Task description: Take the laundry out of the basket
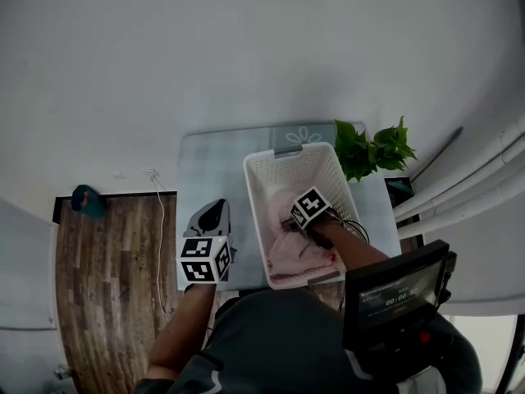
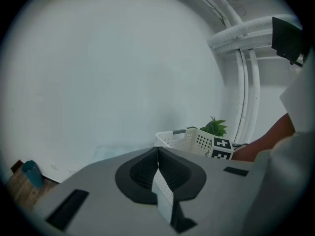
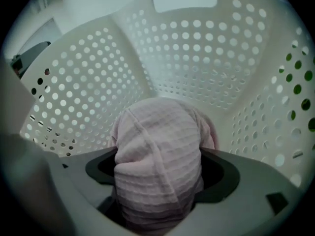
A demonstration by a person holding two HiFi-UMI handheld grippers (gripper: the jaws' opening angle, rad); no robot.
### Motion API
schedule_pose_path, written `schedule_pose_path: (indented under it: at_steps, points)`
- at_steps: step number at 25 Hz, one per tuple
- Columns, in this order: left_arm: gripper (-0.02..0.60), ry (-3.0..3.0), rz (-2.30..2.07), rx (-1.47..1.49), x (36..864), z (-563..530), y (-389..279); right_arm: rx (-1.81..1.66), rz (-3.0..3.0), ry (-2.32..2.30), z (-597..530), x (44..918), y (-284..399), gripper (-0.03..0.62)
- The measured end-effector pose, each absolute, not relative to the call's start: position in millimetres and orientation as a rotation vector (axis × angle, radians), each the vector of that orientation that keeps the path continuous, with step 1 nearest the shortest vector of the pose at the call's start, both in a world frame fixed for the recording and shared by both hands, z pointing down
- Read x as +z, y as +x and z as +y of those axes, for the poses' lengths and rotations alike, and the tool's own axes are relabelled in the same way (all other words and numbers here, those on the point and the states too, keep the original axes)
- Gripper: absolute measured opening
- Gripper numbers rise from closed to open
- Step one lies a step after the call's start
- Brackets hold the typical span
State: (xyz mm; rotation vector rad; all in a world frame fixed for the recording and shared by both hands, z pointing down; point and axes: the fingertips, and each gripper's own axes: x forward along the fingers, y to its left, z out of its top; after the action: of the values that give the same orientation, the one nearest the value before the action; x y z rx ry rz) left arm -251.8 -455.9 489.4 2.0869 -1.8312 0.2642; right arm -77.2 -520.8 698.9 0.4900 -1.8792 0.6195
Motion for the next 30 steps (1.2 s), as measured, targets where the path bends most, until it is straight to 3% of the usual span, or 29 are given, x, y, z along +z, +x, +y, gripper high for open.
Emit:
schedule_pose_path:
  at_steps: [23, 30]
  points:
    - [0.009, 2.073, -1.888, 0.226, 476.0, -438.4, -265.7, 0.587, -2.01, 0.494, -515.0, 679.8, -85.6, 0.298]
    - [0.009, 2.036, -1.953, 0.211, 466.7, -430.6, -272.8, 0.501, -2.165, 0.544, -516.9, 627.7, -95.4, 0.291]
